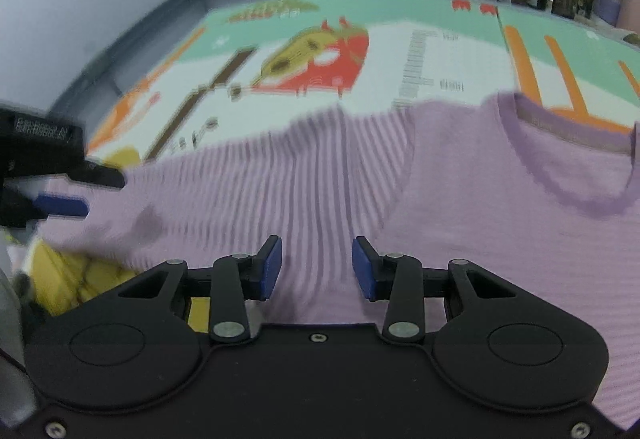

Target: Fold clothes

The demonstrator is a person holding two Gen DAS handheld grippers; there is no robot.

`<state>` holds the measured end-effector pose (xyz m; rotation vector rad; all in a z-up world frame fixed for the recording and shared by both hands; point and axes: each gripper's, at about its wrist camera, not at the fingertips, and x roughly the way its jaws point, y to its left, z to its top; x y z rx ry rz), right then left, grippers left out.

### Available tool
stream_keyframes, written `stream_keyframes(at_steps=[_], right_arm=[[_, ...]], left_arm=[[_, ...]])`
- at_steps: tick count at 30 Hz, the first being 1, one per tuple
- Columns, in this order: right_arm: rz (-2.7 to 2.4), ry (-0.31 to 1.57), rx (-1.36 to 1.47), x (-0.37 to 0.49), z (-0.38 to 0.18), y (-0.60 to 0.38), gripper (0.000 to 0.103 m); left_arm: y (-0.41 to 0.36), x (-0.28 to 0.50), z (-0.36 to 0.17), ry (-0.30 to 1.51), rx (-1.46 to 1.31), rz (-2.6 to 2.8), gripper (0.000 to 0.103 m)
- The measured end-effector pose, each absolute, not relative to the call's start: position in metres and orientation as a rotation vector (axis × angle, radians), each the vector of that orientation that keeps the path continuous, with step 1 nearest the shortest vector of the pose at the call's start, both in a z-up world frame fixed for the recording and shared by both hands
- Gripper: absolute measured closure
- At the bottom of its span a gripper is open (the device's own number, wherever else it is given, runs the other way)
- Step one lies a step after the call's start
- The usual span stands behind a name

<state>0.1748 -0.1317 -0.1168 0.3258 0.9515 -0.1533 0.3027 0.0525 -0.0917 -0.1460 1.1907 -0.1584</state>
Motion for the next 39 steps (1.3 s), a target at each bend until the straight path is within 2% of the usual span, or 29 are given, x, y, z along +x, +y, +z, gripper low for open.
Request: stream_keyframes(at_steps=[5,10,19,28,30,34,36,39], right_arm=[[-0.135,0.965,0.260,0.166,-0.128,-0.100,0.066],[-0.043,0.952,0.274,0.158,-0.120,-0.092,0.066],[-0.220,0.812,0.385,0.152,-0.098,-0.165,0.066],[-0.363,0.766,0.450,0.168,-0.102,-0.243,0.066],[-0.355,0.767,0.441,0.174,-0.106,-0.247,0.073],[-0.309,0.767,0.450,0.187,-0.115,-0.250,0.083],[-0.285,0.769,0.490,0.192,-0.122,-0.253,0.089],[-0.267,0.781,0.516,0.200,-0.131,-0.256,0.093]], left_arm=[[0.038,0.300,-0.110,1.213,-0.038,-0.107,0.044],[0.063,0.315,-0.123,1.265,-0.112,0.042,0.044],[0.037,0.311,-0.103,1.195,-0.143,-0.082,0.040],[-0.034,0.295,-0.103,1.185,-0.101,-0.344,0.043],[-0.047,0.293,-0.102,1.182,-0.092,-0.379,0.045],[-0.071,0.292,-0.105,1.233,-0.117,-0.440,0.060],[-0.080,0.292,-0.109,1.250,-0.119,-0.456,0.060],[-0.094,0.295,-0.120,1.266,-0.078,-0.426,0.061]])
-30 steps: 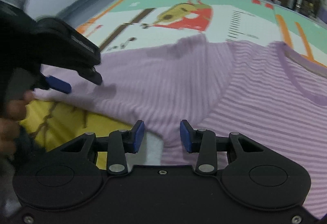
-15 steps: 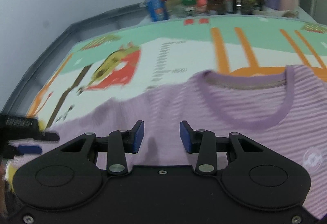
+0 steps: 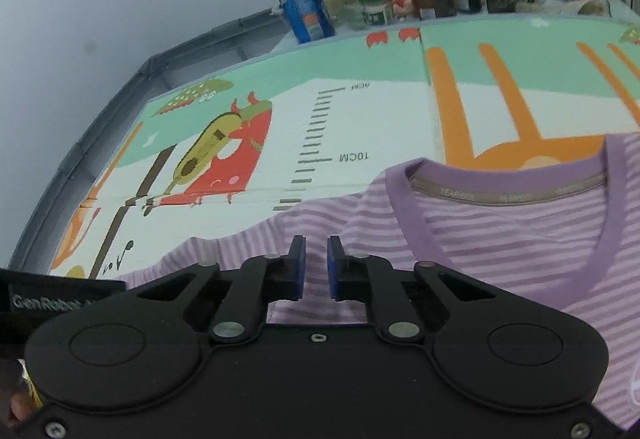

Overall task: Fold clothes
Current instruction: 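Grasp the shirt below the collar with the right tool while the left tool pinches the body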

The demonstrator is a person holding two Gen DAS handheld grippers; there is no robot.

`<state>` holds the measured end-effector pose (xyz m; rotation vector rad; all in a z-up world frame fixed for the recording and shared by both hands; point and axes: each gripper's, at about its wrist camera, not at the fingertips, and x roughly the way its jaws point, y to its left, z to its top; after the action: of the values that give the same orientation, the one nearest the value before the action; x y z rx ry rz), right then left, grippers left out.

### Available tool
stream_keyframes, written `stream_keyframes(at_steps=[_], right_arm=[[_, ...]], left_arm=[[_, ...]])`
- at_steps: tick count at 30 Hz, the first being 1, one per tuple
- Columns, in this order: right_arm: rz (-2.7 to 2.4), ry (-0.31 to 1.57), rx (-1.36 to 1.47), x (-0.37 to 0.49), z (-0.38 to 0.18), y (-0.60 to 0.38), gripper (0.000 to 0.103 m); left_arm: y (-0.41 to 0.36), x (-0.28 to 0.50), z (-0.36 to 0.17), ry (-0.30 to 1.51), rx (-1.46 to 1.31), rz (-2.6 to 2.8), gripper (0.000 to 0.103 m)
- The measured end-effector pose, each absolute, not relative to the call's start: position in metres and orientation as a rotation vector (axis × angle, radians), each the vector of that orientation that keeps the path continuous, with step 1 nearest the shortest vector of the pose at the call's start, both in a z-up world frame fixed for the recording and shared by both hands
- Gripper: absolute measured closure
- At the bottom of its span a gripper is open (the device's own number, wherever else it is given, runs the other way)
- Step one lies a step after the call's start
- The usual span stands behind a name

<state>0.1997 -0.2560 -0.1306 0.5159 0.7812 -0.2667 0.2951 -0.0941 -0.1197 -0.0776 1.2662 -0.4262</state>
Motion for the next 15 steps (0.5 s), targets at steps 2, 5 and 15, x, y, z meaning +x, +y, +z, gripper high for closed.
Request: stream_keyframes(at_steps=[2,5,15], right_arm=[[-0.292,0.800,0.511,0.204,-0.137,-0.259,0.093],[-0.324,0.813,0.516,0.208,-0.144,-0.269,0.102],[-0.397,0.800,0.501,0.222,-0.150,-0.293,0.103]], left_arm=[[-0.099,0.300,-0.125,1.261,-0.065,-0.406,0.063],[-0.098,0.312,-0.126,1.230,-0.048,-0.364,0.063],[-0.085,0.354,-0.126,1.160,-0.021,-0.255,0.066]])
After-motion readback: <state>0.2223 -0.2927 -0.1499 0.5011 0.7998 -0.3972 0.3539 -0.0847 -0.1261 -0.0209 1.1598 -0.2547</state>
